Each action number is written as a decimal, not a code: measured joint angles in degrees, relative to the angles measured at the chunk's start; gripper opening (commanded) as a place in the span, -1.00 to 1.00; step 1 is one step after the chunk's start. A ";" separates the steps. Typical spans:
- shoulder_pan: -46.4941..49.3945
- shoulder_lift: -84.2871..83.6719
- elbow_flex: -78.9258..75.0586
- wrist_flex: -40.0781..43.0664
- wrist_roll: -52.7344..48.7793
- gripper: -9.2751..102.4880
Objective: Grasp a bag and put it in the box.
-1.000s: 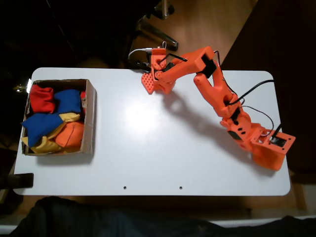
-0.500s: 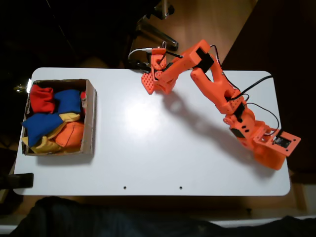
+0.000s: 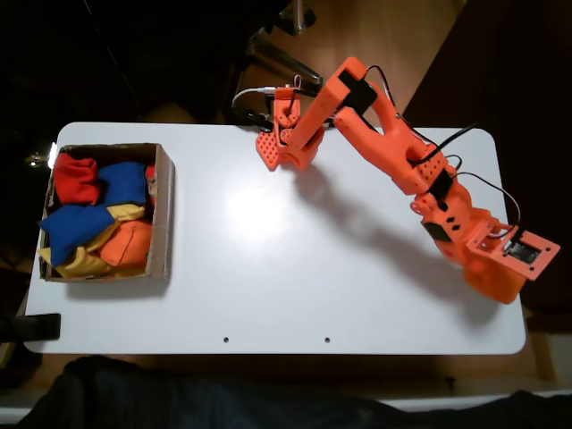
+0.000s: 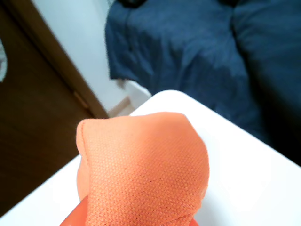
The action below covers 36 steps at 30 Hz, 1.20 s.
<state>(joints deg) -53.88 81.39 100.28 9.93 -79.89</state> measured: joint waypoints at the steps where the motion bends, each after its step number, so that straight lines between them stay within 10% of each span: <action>1: 0.00 0.88 0.00 1.05 0.26 -0.72; 36: 3.52 27.60 0.44 31.46 4.22 -0.80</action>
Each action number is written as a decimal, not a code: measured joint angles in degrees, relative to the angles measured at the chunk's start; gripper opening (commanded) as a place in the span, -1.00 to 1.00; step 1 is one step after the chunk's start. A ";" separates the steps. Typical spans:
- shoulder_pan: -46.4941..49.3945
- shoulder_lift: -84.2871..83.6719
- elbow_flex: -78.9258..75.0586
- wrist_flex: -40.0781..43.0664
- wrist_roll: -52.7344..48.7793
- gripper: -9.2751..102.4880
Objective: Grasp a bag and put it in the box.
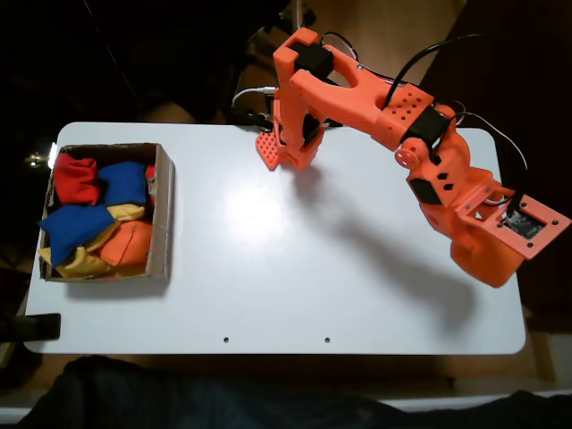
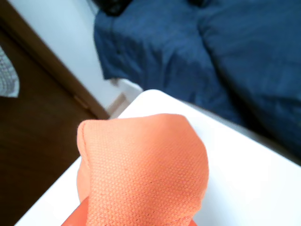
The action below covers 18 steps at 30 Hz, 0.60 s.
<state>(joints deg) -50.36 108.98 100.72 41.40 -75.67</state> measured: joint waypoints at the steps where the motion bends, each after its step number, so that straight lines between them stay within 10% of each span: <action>1: 0.18 0.44 0.00 0.70 0.18 -0.80; 18: 6.24 11.60 0.18 14.59 5.45 -0.80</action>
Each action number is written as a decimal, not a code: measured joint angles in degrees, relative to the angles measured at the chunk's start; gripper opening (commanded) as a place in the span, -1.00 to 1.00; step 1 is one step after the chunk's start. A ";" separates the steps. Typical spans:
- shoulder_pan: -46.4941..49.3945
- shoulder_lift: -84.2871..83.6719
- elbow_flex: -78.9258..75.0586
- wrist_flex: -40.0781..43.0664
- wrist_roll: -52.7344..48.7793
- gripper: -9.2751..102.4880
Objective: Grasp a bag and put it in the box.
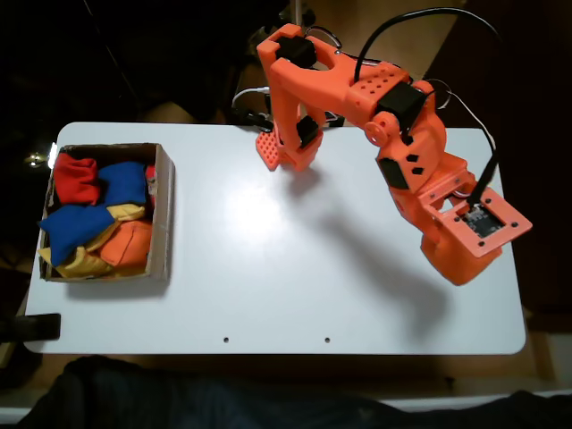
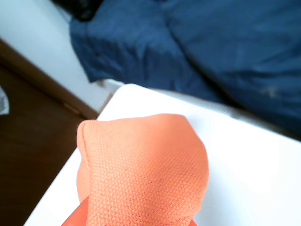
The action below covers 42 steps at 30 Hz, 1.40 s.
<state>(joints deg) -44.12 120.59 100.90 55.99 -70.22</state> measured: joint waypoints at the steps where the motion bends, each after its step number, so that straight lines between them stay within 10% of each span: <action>1: 0.35 0.79 0.00 0.79 0.18 -0.80; 42: 19.16 24.52 -0.09 21.97 17.49 -0.80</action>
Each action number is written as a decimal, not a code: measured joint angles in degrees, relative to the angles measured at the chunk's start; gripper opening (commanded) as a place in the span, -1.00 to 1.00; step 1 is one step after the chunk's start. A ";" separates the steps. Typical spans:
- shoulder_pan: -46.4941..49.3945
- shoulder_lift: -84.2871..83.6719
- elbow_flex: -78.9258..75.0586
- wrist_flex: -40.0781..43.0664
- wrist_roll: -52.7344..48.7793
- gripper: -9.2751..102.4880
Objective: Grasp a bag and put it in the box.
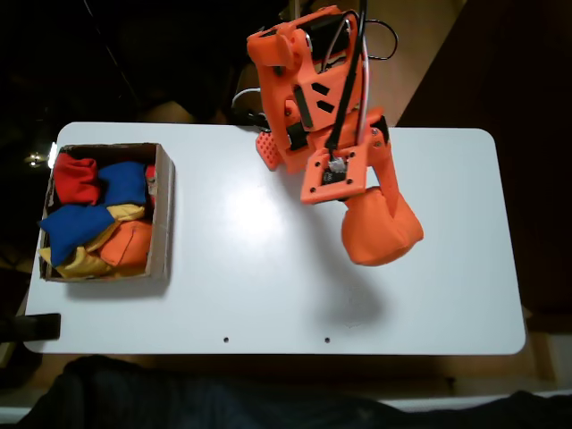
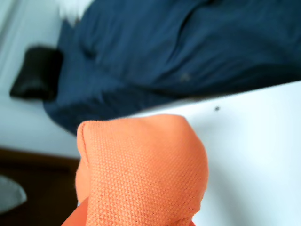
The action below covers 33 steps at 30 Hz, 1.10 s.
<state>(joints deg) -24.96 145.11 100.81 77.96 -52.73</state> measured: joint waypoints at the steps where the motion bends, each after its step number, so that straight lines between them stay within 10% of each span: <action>1: 0.70 0.35 0.00 0.35 0.00 -0.80; 33: 24.87 10.28 0.00 2.37 16.35 -0.80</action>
<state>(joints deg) -0.09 155.39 100.81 80.33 -36.39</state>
